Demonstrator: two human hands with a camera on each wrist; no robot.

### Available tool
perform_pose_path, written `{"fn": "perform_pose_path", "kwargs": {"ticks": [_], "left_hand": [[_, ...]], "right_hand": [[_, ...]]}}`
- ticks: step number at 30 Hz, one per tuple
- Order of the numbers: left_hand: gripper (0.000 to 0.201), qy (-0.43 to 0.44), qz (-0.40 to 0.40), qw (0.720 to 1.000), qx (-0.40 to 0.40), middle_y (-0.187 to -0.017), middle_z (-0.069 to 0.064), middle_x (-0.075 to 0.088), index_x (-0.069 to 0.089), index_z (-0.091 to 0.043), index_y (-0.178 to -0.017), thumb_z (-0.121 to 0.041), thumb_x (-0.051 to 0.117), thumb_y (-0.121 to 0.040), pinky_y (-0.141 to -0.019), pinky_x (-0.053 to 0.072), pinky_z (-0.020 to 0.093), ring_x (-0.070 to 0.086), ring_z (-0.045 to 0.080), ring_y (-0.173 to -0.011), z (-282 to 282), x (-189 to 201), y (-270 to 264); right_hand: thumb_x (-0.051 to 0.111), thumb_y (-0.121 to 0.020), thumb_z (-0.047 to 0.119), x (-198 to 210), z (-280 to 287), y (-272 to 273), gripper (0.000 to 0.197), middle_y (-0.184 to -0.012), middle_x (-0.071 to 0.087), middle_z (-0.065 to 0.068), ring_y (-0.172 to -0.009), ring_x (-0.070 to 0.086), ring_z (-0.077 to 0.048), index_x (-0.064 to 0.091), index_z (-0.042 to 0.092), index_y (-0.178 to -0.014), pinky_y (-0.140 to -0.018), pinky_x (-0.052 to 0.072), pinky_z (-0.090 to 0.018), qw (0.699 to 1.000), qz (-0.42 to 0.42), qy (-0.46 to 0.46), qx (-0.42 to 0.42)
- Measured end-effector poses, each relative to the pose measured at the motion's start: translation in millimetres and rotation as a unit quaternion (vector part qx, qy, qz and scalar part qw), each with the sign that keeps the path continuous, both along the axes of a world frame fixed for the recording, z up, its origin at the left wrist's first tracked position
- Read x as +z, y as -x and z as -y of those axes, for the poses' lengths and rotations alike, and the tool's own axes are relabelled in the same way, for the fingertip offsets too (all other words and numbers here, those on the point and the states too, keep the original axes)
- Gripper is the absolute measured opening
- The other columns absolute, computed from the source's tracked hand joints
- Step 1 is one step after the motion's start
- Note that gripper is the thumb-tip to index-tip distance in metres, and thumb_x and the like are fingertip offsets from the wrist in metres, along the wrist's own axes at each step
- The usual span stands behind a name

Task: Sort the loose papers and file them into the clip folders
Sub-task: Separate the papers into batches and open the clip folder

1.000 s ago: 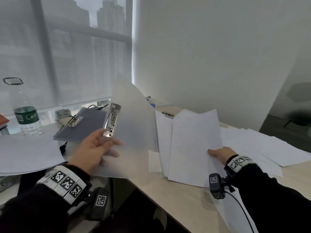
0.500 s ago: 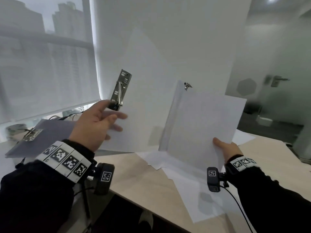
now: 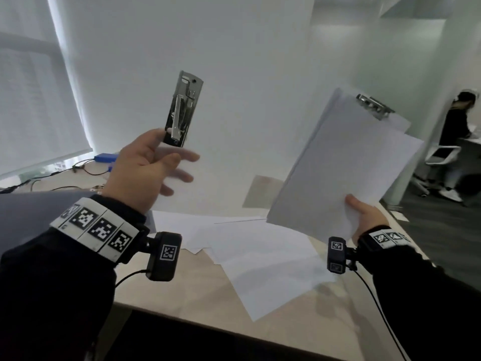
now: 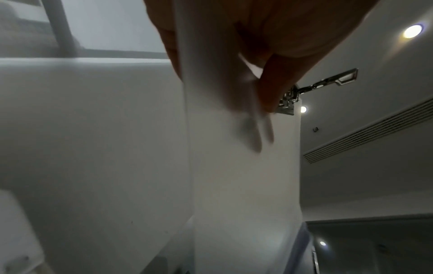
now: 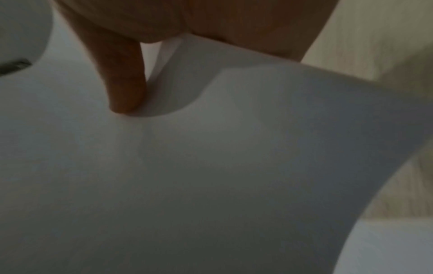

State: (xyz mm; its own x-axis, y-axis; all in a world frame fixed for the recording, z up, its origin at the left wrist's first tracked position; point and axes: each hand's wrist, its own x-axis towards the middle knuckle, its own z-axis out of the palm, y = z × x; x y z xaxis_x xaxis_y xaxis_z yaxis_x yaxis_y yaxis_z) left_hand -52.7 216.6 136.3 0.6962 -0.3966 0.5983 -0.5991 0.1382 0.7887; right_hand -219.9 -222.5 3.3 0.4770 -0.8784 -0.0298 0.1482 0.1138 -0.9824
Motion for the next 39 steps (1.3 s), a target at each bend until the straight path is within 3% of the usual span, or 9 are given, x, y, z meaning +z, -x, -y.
{"fn": "perform_pose_path", "kwargs": {"ticks": [4,15,19,23,26,29,31,34,39], "left_hand": [[0.035,0.014,-0.08,0.996,-0.046,-0.104,0.002,0.076,0.044,-0.009,-0.134,-0.008,0.052,-0.1,-0.04,0.047,0.023,0.074,0.026,-0.074,23,-19,-17],[0.029,-0.114,-0.365,0.917,-0.109,-0.099,-0.004,0.077,0.051,-0.018,-0.122,-0.006,0.051,-0.095,-0.039,0.042,0.019,0.075,0.026,-0.081,127,-142,-16],[0.027,-0.159,-0.409,0.892,-0.113,-0.102,0.0,0.077,0.051,-0.015,-0.121,-0.007,0.053,-0.096,-0.042,0.044,0.022,0.076,0.028,-0.082,133,-177,-19],[0.028,-0.178,-0.442,0.873,-0.108,-0.099,0.008,0.075,0.056,-0.009,-0.116,-0.009,0.064,-0.089,-0.051,0.054,0.034,0.074,0.032,-0.078,132,-193,-23],[0.045,-0.258,-0.356,0.893,-0.091,-0.092,0.012,0.073,0.067,-0.009,-0.108,-0.03,0.071,-0.068,-0.082,0.058,0.05,0.071,0.033,-0.081,123,-195,-31],[0.035,-0.315,-0.34,0.88,-0.107,-0.077,0.011,0.061,0.065,-0.006,-0.099,-0.035,0.072,-0.08,-0.053,0.049,0.034,0.058,0.024,-0.057,111,-193,-38],[0.037,-0.346,-0.346,0.867,-0.096,-0.076,0.011,0.056,0.061,-0.005,-0.11,-0.034,0.069,-0.088,-0.043,0.038,0.024,0.051,0.022,-0.048,106,-193,-44],[0.055,-0.333,-0.36,0.868,-0.076,-0.104,0.01,0.063,0.05,-0.02,-0.138,-0.033,0.07,-0.089,-0.042,0.04,0.023,0.064,0.023,-0.07,103,-190,-56],[0.051,-0.265,-0.392,0.877,-0.086,-0.12,-0.002,0.059,0.051,-0.019,-0.139,-0.007,0.061,-0.091,-0.056,0.053,0.03,0.065,0.02,-0.09,103,-191,-68]], "right_hand": [[0.083,-0.068,0.037,20,-11,40,0.04,-0.094,0.075,-0.015,-0.096,0.068,-0.036,0.077,0.003,-0.089,-0.098,0.05,-0.047,0.999,0.021,-0.024,-0.016],[0.055,-0.096,0.025,18,2,102,0.039,-0.133,0.058,-0.018,-0.121,0.057,-0.031,0.055,0.002,-0.128,-0.095,0.043,-0.032,0.926,-0.313,0.078,-0.197],[0.029,-0.105,0.032,6,10,108,0.043,-0.148,0.045,-0.009,-0.134,0.045,-0.023,0.04,0.014,-0.143,-0.106,0.034,-0.023,0.835,-0.503,0.181,-0.129],[0.059,-0.094,0.027,2,11,103,0.035,-0.113,0.066,-0.02,-0.106,0.062,-0.036,0.064,-0.002,-0.113,-0.094,0.047,-0.037,0.878,-0.436,0.112,-0.164],[0.074,-0.084,0.024,4,20,103,0.036,-0.101,0.067,-0.017,-0.096,0.064,-0.034,0.066,-0.002,-0.107,-0.087,0.048,-0.038,0.926,-0.342,0.078,-0.14],[0.085,-0.067,0.032,4,21,92,0.051,-0.105,0.071,-0.016,-0.098,0.067,-0.035,0.069,0.002,-0.106,-0.096,0.048,-0.053,0.977,-0.186,-0.012,-0.098],[0.077,-0.079,0.029,7,5,77,0.029,-0.095,0.073,-0.013,-0.086,0.07,-0.034,0.07,0.009,-0.098,-0.084,0.052,-0.062,0.988,-0.116,-0.085,-0.058],[0.06,-0.092,0.017,8,-25,41,0.012,-0.075,0.074,-0.01,-0.063,0.071,-0.029,0.066,0.007,-0.098,-0.066,0.059,-0.049,0.987,-0.112,-0.114,0.023],[0.078,-0.068,0.009,-17,-70,-20,0.046,-0.103,0.07,-0.027,-0.095,0.067,-0.048,0.066,-0.004,-0.111,-0.087,0.047,-0.068,0.959,-0.245,-0.087,0.109]]}}
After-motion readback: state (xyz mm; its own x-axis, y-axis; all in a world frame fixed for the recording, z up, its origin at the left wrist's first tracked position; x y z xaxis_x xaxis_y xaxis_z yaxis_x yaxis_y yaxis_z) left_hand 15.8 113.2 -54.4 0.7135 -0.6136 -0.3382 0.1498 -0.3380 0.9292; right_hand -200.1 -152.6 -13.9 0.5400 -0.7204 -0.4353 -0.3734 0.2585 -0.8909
